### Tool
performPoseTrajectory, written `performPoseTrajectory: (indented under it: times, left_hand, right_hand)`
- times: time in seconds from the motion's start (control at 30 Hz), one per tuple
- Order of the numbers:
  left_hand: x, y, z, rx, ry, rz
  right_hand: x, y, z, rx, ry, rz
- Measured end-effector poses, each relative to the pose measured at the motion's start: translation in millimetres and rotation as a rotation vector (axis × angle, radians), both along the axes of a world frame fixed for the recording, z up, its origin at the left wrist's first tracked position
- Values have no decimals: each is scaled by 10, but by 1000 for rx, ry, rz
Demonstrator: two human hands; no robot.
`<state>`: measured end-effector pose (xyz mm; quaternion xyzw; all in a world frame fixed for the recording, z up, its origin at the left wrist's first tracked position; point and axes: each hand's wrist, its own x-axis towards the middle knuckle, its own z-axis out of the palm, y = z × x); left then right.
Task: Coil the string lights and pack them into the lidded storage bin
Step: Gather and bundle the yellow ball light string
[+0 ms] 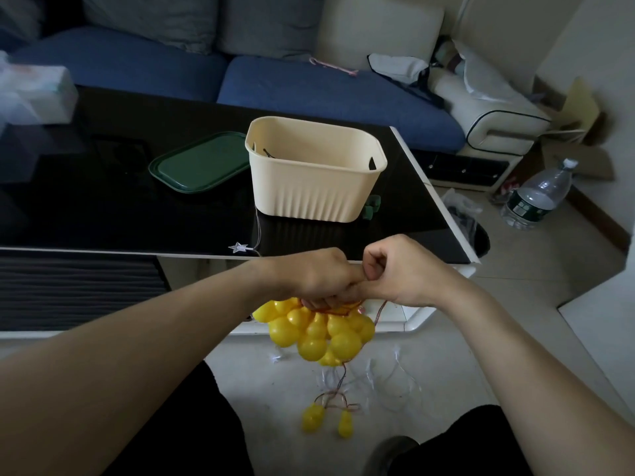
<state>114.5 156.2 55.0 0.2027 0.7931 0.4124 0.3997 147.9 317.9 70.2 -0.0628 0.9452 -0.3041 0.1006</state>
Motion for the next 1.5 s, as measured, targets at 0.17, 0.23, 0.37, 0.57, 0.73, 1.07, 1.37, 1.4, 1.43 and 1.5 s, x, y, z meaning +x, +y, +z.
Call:
performPoseTrajectory:
  times: [0.17,0.23,0.37,0.57,0.73,1.07,1.37,1.4,1.43,1.5]
  left_hand:
    - [40,-22,11,-164,37,-115]
    - [41,-58,44,-132,-42,-131]
    - [3,-98,66,-8,14,-118]
    - [-33,-170,-23,-73,338,-78]
    - [-195,-286,-86,25,206,171]
    - [-279,-242,-105,361,-317,587]
    - [-306,-174,-103,508,-473,684]
    - [-314,-164,-95,538,-478,702]
    - [-321,-156,-85,570,-481,713]
    - [-321,-138,-55,629,-481,708]
  right_hand:
    - [25,81,-29,-5,-174,124]
    - [4,115,-74,-65,-128,104]
    - [-25,133,-99,-218,-61,28]
    - [9,284,-120,-292,-434,59]
    - [30,573,-173,-486,-531,-152]
    - [-4,484,-228,-304,-184,-215]
    - [-127,236,-276,-237,64,-150]
    - [-136,215,-273,-198,98,-144]
    - [-141,192,-263,-161,139,-140]
    - [-132,128,-229,-105,213,-129]
